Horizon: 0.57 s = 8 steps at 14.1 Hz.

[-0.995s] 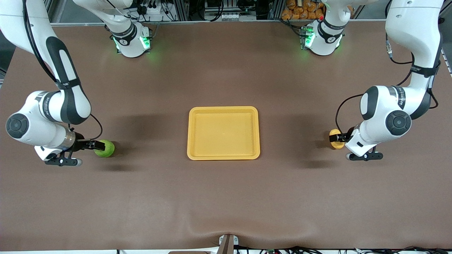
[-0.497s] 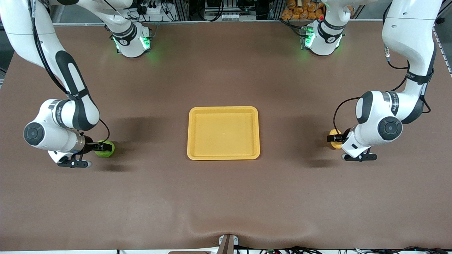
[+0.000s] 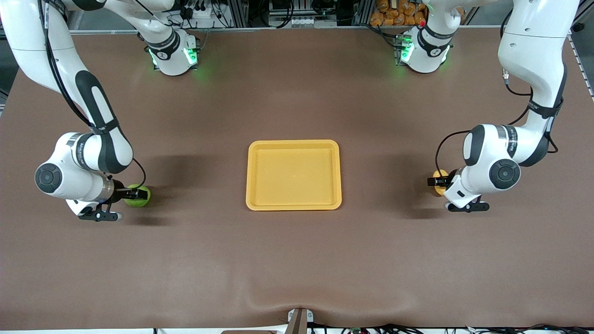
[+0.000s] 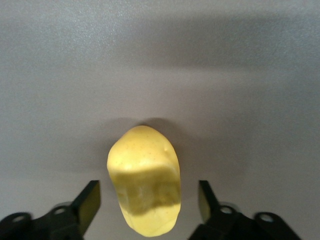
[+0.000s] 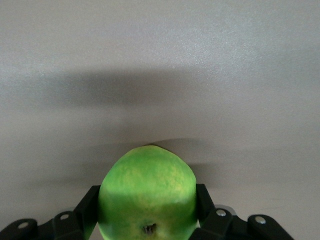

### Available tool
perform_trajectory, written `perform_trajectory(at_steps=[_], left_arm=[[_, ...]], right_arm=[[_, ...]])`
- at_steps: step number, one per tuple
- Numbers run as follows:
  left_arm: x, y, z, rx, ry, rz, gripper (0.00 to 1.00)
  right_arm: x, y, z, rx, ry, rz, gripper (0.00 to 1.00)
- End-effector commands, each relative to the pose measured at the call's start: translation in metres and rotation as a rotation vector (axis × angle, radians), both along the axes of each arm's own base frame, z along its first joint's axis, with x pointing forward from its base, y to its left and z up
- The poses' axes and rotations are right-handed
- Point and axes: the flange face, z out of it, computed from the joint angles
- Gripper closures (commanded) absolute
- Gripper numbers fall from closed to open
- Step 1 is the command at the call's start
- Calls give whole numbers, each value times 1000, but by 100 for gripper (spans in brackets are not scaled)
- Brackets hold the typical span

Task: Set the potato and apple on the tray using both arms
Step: 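Close the right gripper on the apple while the left gripper grasps the potato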

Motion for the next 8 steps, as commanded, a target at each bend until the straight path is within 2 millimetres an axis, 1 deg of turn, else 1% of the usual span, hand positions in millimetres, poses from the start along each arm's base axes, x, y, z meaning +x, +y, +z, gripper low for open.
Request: perform_trajectory(at_steps=[1, 3, 5, 6, 7, 8], left_arm=[[1, 2, -2, 16, -11, -8, 35], [3, 1, 1, 16, -19, -9, 55], [7, -1, 11, 18, -30, -14, 74], [8, -3, 19, 18, -41, -15, 81], [12, -7, 30, 20, -47, -21, 84], [17, -12, 43, 20, -43, -28, 83]], right_arm=[[10, 1, 13, 9, -16, 0, 100], [16, 4, 25, 13, -10, 6, 100], [26, 14, 44, 21, 6, 32, 100], [32, 35, 57, 33, 14, 76, 100], [34, 56, 72, 42, 32, 113, 100], [35, 65, 83, 42, 28, 128, 100]])
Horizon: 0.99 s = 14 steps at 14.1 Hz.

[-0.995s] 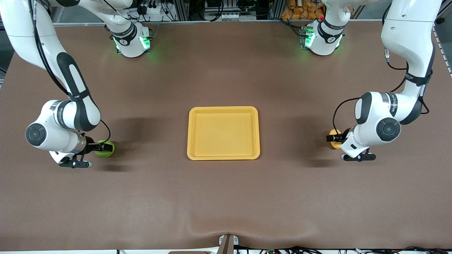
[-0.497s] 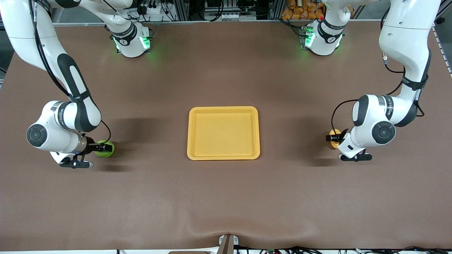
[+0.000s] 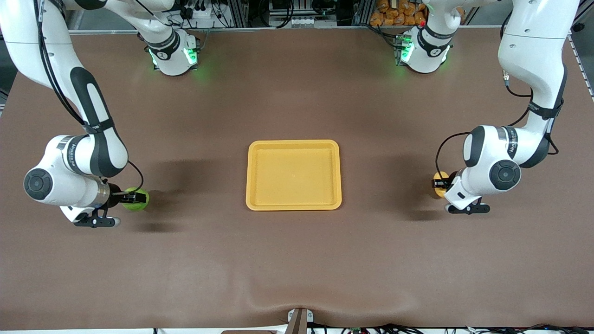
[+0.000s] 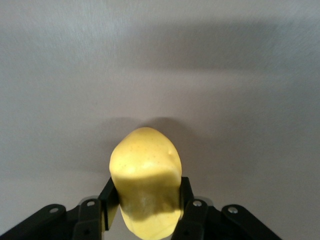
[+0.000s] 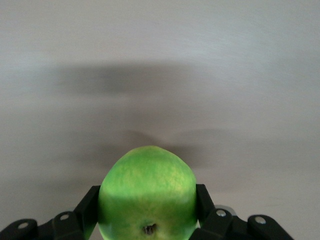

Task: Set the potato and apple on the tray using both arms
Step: 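Close the right gripper on the apple while the left gripper grasps the potato, then carry the apple with the right gripper while the left gripper carries the potato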

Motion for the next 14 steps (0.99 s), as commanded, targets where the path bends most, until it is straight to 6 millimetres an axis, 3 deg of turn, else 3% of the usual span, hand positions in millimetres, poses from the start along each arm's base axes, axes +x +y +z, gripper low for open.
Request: perform_trajectory(at_steps=[1, 3, 6, 10, 14], left_arm=[[12, -18, 45, 25, 2, -42, 84], [20, -51, 70, 23, 21, -74, 84], [21, -91, 87, 0, 3, -125, 84], [12, -152, 98, -33, -15, -216, 84], [-5, -216, 101, -38, -25, -304, 84]], right_arm=[[5, 33, 36, 10, -7, 53, 100], [6, 63, 52, 33, -34, 106, 100], [-1, 116, 71, 59, -45, 105, 100], [-16, 202, 87, 76, -43, 23, 100], [-35, 261, 83, 69, -33, 52, 100]])
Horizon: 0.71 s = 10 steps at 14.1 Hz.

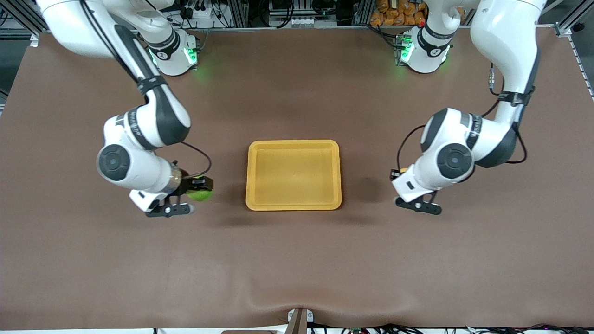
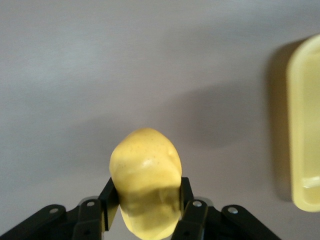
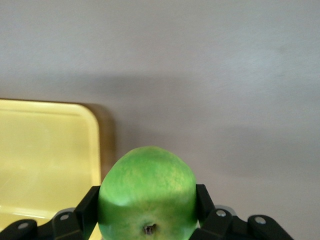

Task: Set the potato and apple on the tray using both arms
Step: 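Carry the apple with the right gripper while the left gripper carries the potato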

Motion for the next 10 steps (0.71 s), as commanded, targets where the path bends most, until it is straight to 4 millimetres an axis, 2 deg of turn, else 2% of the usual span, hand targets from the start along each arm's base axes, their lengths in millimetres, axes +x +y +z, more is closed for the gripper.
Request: perform_trajectory(at_steps=[1, 5, 6, 10], left_arm=[[-8, -36, 3, 16, -5, -15, 84], [-19, -97, -4, 15, -23, 35, 84], [-19, -106, -9, 15, -23, 56, 84], [-33, -153, -28, 7, -19, 128, 84]], right_arm=[[-14, 31, 3, -14, -1, 31, 100], [-30, 78, 5, -38, -70, 201, 100], [-34, 87, 3, -51, -81, 228, 100], [-47, 111, -18, -72, -61, 257, 100]])
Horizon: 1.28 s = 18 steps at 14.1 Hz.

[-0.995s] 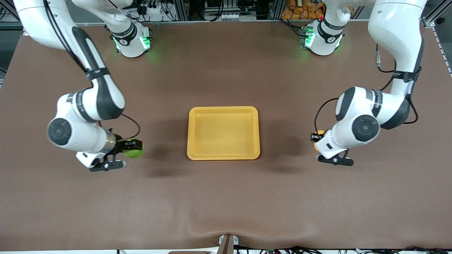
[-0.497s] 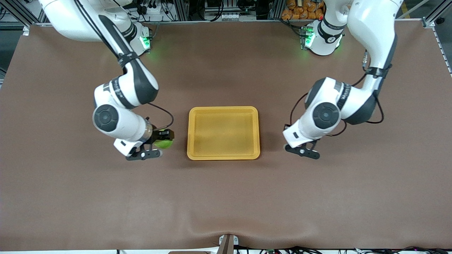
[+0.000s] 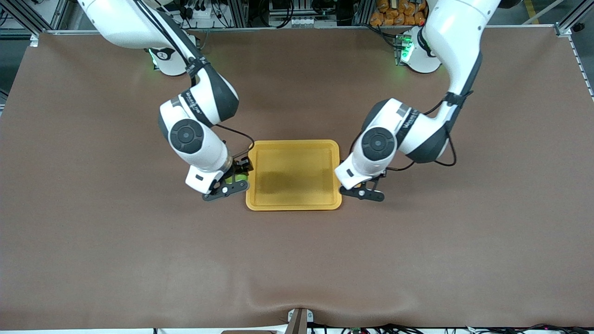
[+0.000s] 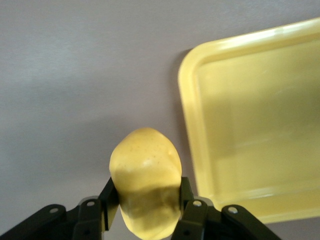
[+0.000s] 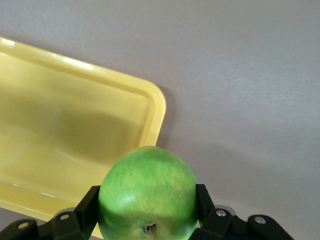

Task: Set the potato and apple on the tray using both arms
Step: 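Carry the apple with the right gripper while the left gripper carries the potato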

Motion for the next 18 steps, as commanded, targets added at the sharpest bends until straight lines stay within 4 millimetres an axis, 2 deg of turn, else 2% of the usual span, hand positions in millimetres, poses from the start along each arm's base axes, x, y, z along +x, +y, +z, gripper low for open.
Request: perform_trajectory(at_steps=[1, 3, 6, 11, 16, 18], left_arm=[[4, -28, -10, -10, -6, 57, 84], [5, -39, -18, -24, -20, 77, 84], [-6, -62, -37, -44, -36, 151, 84], [-14, -73, -58, -41, -30, 183, 81], [-16, -71, -78, -31, -13, 187, 69], [-19, -76, -81, -33, -10, 181, 56]], right_arm=[[-7, 10, -15, -26, 9, -20, 100], [-18, 29, -26, -40, 24, -104, 100], [-20, 39, -50, -43, 33, -248, 100], [-30, 58, -76, -35, 42, -276, 100], [-34, 65, -89, -32, 46, -290, 99], [-37, 72, -93, -25, 39, -310, 97]])
